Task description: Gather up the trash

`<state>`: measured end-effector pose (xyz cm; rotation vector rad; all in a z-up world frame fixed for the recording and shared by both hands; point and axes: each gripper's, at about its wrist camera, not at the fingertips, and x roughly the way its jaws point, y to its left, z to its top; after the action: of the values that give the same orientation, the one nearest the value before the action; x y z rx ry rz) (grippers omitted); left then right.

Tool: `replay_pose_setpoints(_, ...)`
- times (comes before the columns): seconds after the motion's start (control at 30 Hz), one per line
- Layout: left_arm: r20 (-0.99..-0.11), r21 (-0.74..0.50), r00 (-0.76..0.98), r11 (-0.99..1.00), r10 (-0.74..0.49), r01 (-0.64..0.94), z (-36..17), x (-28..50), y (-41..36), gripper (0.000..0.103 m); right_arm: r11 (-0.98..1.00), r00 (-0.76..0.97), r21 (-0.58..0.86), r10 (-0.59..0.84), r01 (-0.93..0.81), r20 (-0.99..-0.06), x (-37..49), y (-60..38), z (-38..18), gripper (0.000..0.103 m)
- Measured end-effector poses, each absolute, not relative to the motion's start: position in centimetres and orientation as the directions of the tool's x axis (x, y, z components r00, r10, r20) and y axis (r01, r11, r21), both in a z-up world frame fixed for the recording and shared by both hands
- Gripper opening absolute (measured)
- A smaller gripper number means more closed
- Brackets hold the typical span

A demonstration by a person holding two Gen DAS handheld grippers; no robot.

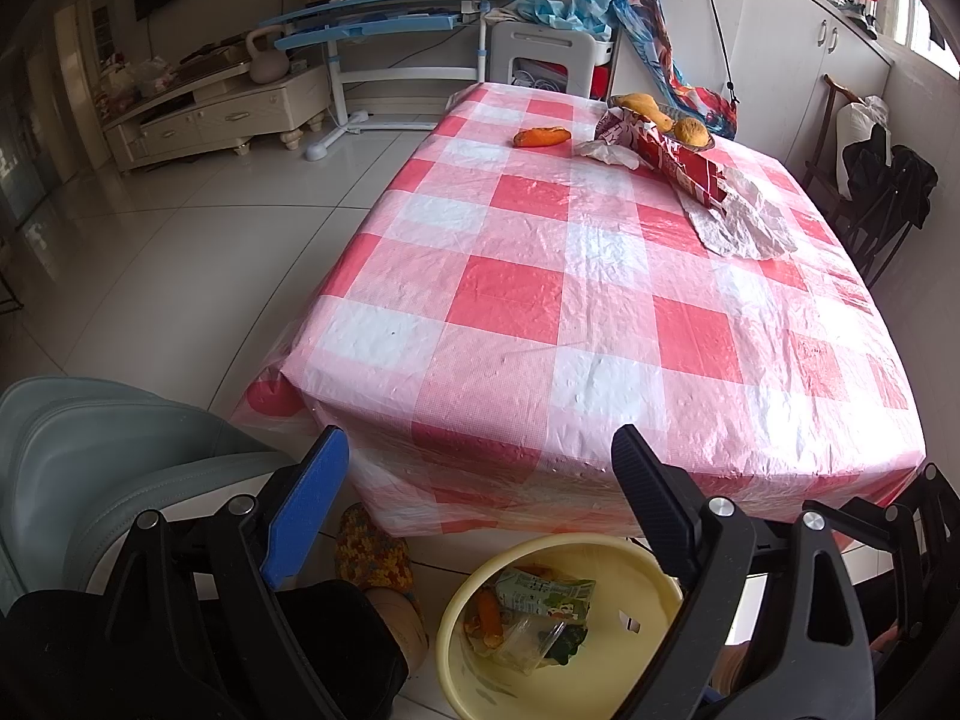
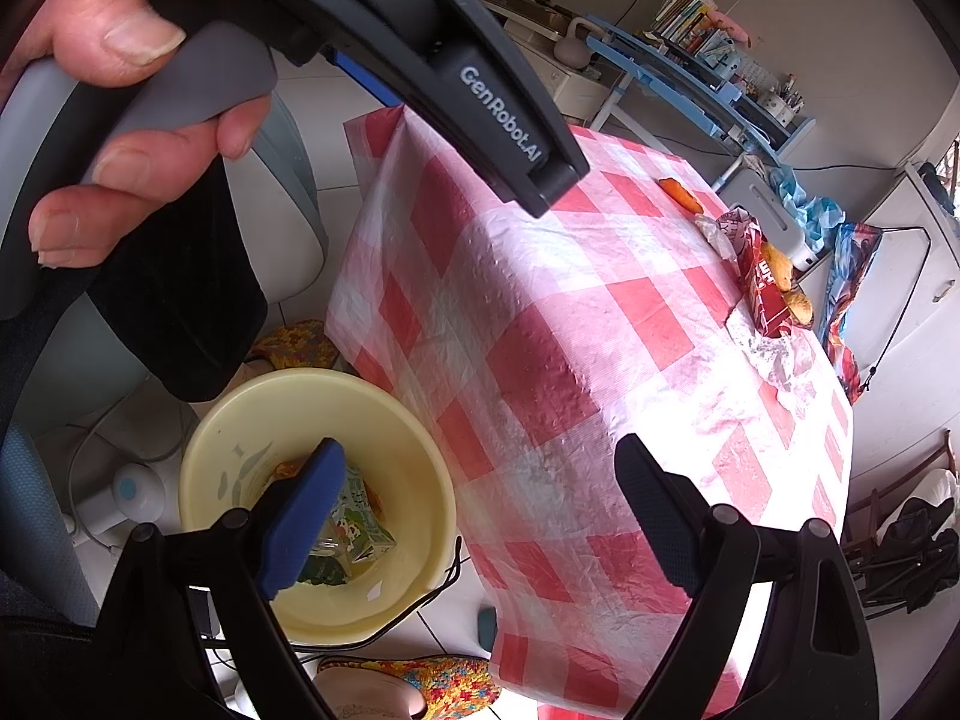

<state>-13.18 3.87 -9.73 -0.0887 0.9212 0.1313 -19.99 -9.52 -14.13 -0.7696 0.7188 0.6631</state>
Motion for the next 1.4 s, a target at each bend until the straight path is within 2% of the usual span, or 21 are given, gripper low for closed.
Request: replay_pose_setpoints(1.4,-0.798,-0.023,0.598,0.988,0.072,-0.150,-9.72,-13.15,3.93,0.086,0.540,0.591,-0.391,0.264,-0.745,-0.762,-20.18,-9.66,-14.12,0.087)
